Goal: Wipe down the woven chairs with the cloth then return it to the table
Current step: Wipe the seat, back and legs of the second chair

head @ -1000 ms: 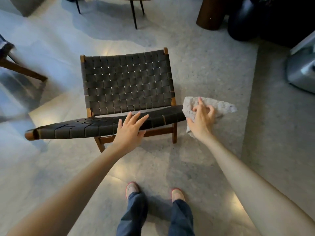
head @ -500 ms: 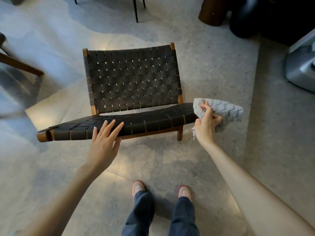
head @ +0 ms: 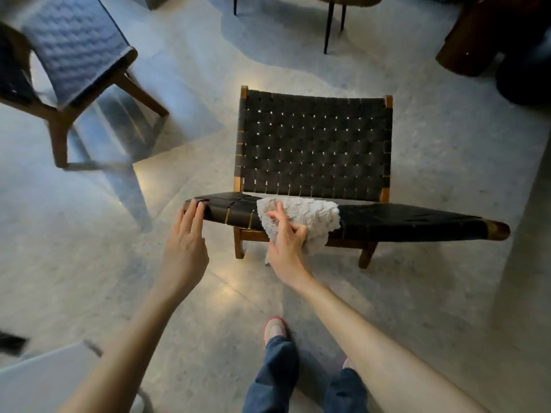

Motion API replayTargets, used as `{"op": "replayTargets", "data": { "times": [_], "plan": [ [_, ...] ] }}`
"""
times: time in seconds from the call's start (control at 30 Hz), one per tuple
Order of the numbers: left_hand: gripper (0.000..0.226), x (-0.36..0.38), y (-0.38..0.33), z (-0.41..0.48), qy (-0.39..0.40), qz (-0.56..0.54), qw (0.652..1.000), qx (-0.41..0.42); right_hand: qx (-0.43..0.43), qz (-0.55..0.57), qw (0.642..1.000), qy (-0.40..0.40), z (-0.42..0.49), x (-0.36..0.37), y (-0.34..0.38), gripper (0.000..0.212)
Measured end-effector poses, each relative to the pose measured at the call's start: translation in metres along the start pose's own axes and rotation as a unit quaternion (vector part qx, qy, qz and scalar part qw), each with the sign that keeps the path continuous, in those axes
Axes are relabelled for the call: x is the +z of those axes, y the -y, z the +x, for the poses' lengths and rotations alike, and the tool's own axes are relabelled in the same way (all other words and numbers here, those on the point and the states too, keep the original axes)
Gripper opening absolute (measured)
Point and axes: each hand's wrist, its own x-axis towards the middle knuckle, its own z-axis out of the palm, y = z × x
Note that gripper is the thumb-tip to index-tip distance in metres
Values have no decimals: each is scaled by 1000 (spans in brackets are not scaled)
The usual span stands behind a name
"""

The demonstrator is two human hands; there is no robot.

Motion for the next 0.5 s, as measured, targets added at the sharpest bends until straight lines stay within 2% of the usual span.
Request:
{"op": "replayTargets", "data": {
  "times": [0.13, 0.27, 0.37, 0.43, 0.5],
  "plan": [
    [74, -4, 24, -5, -18, -52, 998, -26, -4, 45, 994, 104, 24, 38, 43, 67],
    [69, -4, 48, -10, -54, -100, 993, -39, -23, 55, 985, 163, 54, 59, 84, 50],
    [66, -6, 62, -14, -84, -144, 984, -59, -93, -21, 972, 214, 71, 63, 92, 47],
    [66, -9, 67, -19, -93, -164, 980, -68, -157, -120, 957, 210, 83, 58, 88, 47],
    [62, -10, 70, -24, -97, -178, 977, -68, -237, -258, 913, 211, 96, 56, 82, 45]
  ]
}}
